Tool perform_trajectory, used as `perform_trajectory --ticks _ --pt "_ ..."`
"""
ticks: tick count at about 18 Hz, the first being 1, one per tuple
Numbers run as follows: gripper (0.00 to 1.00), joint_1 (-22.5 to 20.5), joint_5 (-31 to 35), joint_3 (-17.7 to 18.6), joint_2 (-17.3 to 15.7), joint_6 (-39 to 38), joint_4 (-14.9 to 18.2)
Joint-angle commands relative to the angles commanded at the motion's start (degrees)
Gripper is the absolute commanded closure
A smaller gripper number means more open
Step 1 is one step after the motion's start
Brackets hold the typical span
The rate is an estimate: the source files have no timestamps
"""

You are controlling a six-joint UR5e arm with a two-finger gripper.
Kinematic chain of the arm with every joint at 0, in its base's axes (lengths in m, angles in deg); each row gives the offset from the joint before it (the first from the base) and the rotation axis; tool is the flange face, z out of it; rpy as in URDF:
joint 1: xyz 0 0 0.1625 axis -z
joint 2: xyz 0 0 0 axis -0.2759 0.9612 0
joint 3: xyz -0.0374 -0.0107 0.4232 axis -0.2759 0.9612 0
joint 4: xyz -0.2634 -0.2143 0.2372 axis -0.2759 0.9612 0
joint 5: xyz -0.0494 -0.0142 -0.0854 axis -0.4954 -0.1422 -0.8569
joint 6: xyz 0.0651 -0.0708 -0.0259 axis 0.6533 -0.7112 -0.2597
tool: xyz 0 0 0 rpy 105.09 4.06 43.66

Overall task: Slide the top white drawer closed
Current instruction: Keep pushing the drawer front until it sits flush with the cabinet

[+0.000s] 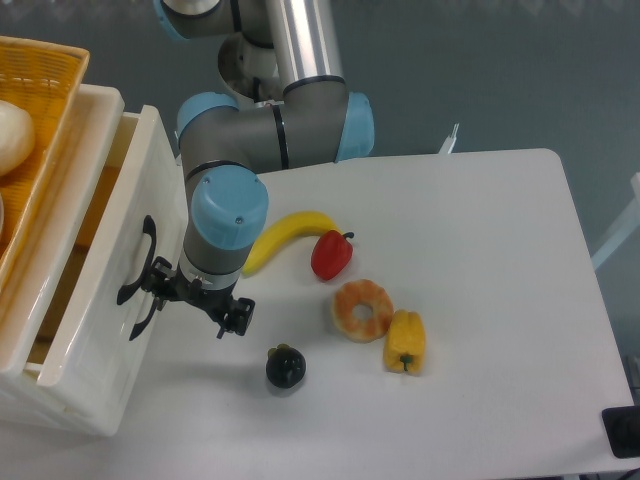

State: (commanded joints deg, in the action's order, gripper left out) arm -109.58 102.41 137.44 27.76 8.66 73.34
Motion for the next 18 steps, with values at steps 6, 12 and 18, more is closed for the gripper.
perform_trajectory --ticks 6,12,18 --pt "0.0 1.1 0.0 0.2 -0.2 -0.1 0.1" --pt "0.0 1.1 0.0 0.2 -0.1 -0.1 0.1" --pt "0.0 1.2 0.1 0.3 0.1 -0.1 0.1"
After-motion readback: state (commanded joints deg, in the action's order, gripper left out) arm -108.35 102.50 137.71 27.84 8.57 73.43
